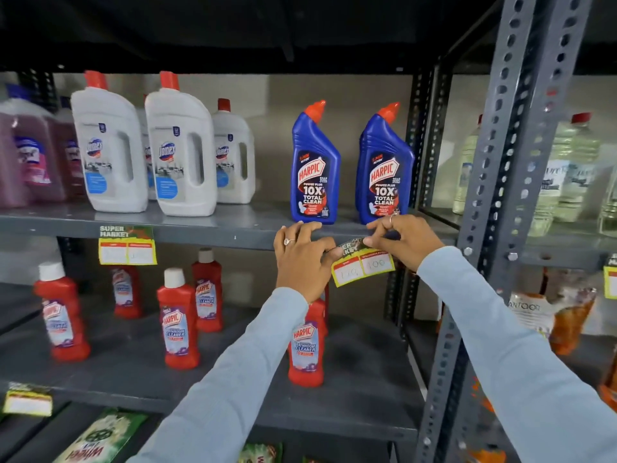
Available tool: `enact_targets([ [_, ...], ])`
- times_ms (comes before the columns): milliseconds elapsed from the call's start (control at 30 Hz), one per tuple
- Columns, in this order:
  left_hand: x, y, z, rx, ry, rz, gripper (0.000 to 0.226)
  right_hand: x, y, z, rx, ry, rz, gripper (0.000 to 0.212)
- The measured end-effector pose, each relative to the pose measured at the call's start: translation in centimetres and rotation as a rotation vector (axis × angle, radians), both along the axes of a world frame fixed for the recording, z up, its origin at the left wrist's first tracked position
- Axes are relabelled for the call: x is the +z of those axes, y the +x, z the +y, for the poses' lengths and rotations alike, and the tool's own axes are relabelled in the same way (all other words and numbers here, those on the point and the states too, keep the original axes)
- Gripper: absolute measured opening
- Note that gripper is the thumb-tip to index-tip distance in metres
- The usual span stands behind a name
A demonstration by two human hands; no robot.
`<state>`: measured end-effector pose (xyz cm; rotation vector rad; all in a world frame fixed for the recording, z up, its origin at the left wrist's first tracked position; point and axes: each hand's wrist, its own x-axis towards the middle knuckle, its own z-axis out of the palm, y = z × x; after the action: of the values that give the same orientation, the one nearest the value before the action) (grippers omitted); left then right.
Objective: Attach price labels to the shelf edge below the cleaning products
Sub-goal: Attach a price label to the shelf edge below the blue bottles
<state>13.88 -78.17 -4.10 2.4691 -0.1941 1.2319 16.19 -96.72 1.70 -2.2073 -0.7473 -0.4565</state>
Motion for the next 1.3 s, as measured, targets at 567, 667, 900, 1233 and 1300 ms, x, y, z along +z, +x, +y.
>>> enact_targets([
  [567,0.9,-0.3,3.0,-0.045,0.265,0.032,0.019,-4.3,0.2,0.3,-0.253,-0.316,-0.4,0.024],
  [667,1.7,-0.2,3.3,-0.068,0.242,0.044,0.023,-3.2,-0.1,0.0,-0.186,-0.16,-0.333,0.017],
  [900,2.6,0.7,0.8,0.053,0.185,0.084,0.027,-2.5,-0.4,-0.1,-0.242,-0.043,-0.204,0.022],
  [1233,2.9,0.8,1.3,0.042,0.137,0.123,0.032,-1.6,-1.2,1.1,-0.343,-0.021,-0.087,0.032],
  [1300,3.0,0.8,1.3,0.032,0.126,0.131,0.033,-1.3,-1.3,1.1,-0.338,0.025,-0.05,0.033],
])
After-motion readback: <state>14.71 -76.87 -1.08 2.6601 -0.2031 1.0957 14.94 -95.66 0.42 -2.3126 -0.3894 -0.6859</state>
